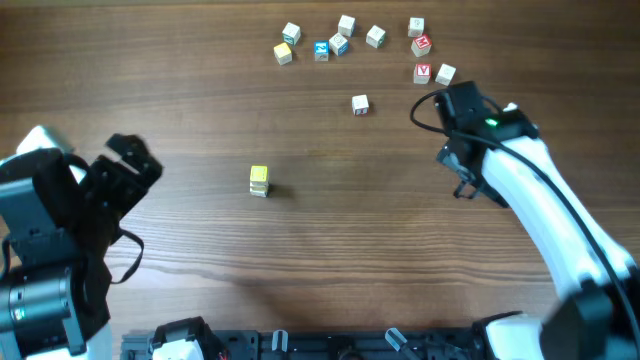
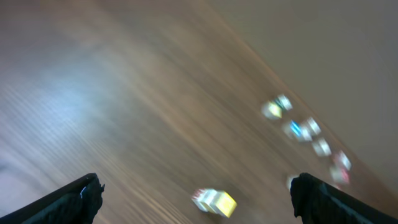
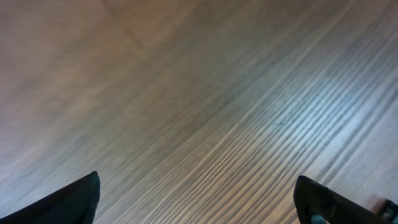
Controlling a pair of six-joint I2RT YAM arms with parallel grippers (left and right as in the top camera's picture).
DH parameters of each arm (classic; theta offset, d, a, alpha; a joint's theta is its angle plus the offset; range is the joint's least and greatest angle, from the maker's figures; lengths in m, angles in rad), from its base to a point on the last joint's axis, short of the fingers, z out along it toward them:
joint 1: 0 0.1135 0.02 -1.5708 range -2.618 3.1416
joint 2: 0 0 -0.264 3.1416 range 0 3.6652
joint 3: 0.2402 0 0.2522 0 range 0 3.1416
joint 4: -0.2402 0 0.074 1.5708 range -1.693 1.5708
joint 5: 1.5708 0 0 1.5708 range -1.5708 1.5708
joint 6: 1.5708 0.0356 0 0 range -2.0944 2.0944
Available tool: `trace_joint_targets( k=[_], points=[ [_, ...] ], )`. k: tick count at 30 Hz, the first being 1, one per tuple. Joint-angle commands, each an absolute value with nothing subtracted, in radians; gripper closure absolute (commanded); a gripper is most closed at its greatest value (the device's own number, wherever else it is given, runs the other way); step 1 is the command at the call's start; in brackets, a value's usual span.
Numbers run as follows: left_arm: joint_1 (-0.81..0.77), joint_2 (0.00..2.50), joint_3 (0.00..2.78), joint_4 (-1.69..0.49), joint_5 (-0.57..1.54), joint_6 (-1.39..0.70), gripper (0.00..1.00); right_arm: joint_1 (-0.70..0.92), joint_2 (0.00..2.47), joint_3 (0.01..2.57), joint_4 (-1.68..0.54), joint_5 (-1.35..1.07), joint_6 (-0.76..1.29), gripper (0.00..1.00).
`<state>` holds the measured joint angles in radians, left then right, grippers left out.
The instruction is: Form a tower
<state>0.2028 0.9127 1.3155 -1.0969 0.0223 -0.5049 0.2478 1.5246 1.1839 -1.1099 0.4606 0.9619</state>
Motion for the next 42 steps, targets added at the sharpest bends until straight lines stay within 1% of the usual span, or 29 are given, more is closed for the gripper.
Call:
trace_joint_targets(
  k=[1,2,4,6,7,9,11,12,13,15,20,23,30,36,42],
  points=[
    [0.188,0.945,1.312,-1.08,0.287,-0.279,0.0,0.248,1.261,1.19,-1.123,0.413,0.884,0.0],
    [0.147,0.964,1.312,-1.076,0.331,-0.22,0.0,0.248,1.111,1.19,-1.158,0.414,0.864,0.0],
    [0.051,1.008,1.312,-1.056,0.327,-0.17,0.0,0.248,0.908,1.19,-1.207,0.438,0.856,0.0],
    [-0.024,1.061,1.312,-1.047,0.303,-0.16,0.0,0.248,0.814,1.19,-1.227,0.47,0.857,0.0],
    [-0.085,1.12,1.312,-1.042,0.25,-0.16,0.0,0.248,0.735,1.19,-1.236,0.499,0.857,0.0],
    [-0.165,1.228,1.312,-1.023,0.197,-0.131,0.0,0.248,0.663,1.19,-1.247,0.514,0.856,0.0],
    [-0.239,1.338,1.312,-1.0,0.163,-0.08,0.0,0.248,0.646,1.19,-1.274,0.528,0.857,0.0],
    [-0.258,1.377,1.312,-0.993,0.125,-0.08,0.0,0.248,0.649,1.188,-1.289,0.528,0.857,0.0],
    [-0.275,1.423,1.312,-0.991,0.041,-0.081,0.0,0.248,0.649,1.185,-1.296,0.528,0.857,0.0],
    [-0.279,1.493,1.312,-1.002,-0.032,-0.083,0.0,0.248,0.651,1.183,-1.301,0.504,0.858,0.0],
    [-0.279,1.599,1.312,-1.006,-0.019,-0.086,0.0,0.248,0.653,1.183,-1.301,0.493,0.867,0.0],
    [-0.279,1.64,1.311,-1.004,0.033,-0.086,0.0,0.248,0.653,1.183,-1.301,0.493,0.867,0.0],
    [-0.279,1.717,1.272,-0.979,0.033,-0.086,0.0,0.248,0.653,1.183,-1.301,0.493,0.867,0.0],
    [-0.279,1.718,1.138,-0.832,0.033,-0.086,0.0,0.248,0.653,1.183,-1.301,0.493,0.867,0.0],
    [-0.279,1.75,1.124,-0.796,0.033,-0.086,0.0,0.248,0.653,1.183,-1.301,0.493,0.867,0.0]
  ],
)
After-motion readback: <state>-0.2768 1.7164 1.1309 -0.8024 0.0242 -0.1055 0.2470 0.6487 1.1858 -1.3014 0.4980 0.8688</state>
